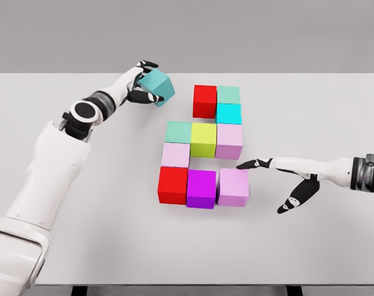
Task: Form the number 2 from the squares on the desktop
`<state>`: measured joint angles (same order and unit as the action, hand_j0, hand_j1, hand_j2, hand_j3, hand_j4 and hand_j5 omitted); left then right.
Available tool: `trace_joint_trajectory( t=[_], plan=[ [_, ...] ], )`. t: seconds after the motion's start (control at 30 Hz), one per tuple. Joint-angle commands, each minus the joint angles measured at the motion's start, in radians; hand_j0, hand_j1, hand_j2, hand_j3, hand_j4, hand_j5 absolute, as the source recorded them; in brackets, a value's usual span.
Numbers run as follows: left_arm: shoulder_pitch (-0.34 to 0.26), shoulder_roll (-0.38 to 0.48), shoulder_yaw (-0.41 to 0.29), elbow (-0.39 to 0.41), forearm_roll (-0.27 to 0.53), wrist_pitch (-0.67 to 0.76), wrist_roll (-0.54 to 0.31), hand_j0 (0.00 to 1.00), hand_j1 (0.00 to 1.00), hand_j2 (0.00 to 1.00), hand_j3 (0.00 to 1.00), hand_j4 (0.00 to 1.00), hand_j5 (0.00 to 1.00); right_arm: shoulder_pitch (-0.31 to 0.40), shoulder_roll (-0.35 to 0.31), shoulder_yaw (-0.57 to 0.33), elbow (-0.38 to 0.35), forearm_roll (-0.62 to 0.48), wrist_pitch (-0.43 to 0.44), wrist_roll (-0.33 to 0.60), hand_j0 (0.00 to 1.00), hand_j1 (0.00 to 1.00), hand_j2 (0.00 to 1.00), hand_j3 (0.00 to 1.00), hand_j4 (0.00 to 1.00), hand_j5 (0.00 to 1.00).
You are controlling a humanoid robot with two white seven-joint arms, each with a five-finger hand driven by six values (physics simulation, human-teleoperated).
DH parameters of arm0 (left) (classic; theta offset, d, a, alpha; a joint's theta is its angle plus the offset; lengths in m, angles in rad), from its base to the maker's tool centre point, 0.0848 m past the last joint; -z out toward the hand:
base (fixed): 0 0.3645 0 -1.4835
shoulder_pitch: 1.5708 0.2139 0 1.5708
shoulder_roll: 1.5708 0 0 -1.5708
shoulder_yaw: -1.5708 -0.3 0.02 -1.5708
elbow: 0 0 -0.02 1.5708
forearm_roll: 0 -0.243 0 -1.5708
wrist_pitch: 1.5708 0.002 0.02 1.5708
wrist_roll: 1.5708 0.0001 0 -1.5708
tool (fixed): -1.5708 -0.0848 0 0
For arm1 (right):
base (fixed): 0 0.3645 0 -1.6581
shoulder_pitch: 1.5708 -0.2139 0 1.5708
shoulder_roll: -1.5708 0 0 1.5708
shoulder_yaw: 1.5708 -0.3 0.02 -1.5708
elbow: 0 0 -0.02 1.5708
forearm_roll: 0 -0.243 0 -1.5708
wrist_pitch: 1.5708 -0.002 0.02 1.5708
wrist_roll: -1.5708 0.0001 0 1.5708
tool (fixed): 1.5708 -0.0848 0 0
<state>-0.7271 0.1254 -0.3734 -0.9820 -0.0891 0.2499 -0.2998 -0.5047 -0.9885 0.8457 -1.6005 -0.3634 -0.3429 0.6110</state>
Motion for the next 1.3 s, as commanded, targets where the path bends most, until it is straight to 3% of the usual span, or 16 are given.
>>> trace_joint_trajectory(
  t=[0.0,0.6,0.9,0.97,1.0,1.1,1.13,1.17,1.27],
  plan=[
    [-0.002,-0.016,0.001,0.023,-0.008,0.000,0.001,0.40,0.40,0.40,0.40,0.40,0.40,0.000,-0.001,0.000,-0.001,-0.006,0.002,0.000,1.00,1.00,1.00,1.00,1.00,1.00],
    [-0.003,-0.029,-0.004,0.022,-0.051,-0.014,-0.002,0.40,0.40,0.40,0.40,0.40,0.40,0.002,-0.010,0.004,-0.042,-0.006,0.002,0.000,1.00,1.00,1.00,1.00,1.00,1.00],
    [-0.008,0.013,-0.045,0.013,-0.041,-0.067,-0.038,0.40,0.40,0.40,0.40,0.40,0.40,-0.006,-0.030,-0.103,0.008,-0.026,0.004,0.000,1.00,1.00,1.00,1.00,1.00,1.00],
    [-0.009,0.043,-0.045,0.013,-0.041,-0.104,-0.125,0.40,0.40,0.40,0.40,0.40,0.40,0.008,-0.050,-0.197,0.008,-0.043,-0.005,0.000,1.00,1.00,1.00,1.00,1.00,1.00],
    [-0.009,0.045,-0.045,0.013,-0.044,-0.124,-0.131,0.40,0.40,0.40,0.40,0.40,0.40,0.057,-0.052,-0.273,0.013,-0.062,-0.007,0.000,1.00,1.00,1.00,1.00,1.00,1.00],
    [-0.009,0.046,-0.053,0.013,-0.046,-0.130,-0.133,0.40,0.40,0.40,0.40,0.40,0.40,0.290,-0.056,-0.603,0.017,-0.060,-0.007,0.000,1.00,1.00,1.00,1.00,1.00,1.00],
    [-0.009,0.046,-0.053,0.013,-0.046,-0.132,-0.133,0.40,0.40,0.40,0.40,0.40,0.40,0.330,-0.056,-0.661,0.007,-0.058,-0.008,0.000,1.00,1.00,1.00,1.00,1.00,1.00],
    [-0.009,0.046,-0.053,0.013,-0.047,-0.133,-0.133,0.40,0.40,0.40,0.40,0.40,0.40,0.360,-0.055,-0.706,-0.004,-0.058,-0.014,0.000,1.00,1.00,1.00,1.00,1.00,1.00],
    [-0.032,0.050,-0.065,0.022,-0.047,-0.133,-0.131,0.40,0.40,0.40,0.40,0.40,0.40,0.364,-0.050,-0.718,-0.013,-0.058,-0.047,0.000,1.00,1.00,1.00,1.00,1.00,1.00]
  ],
)
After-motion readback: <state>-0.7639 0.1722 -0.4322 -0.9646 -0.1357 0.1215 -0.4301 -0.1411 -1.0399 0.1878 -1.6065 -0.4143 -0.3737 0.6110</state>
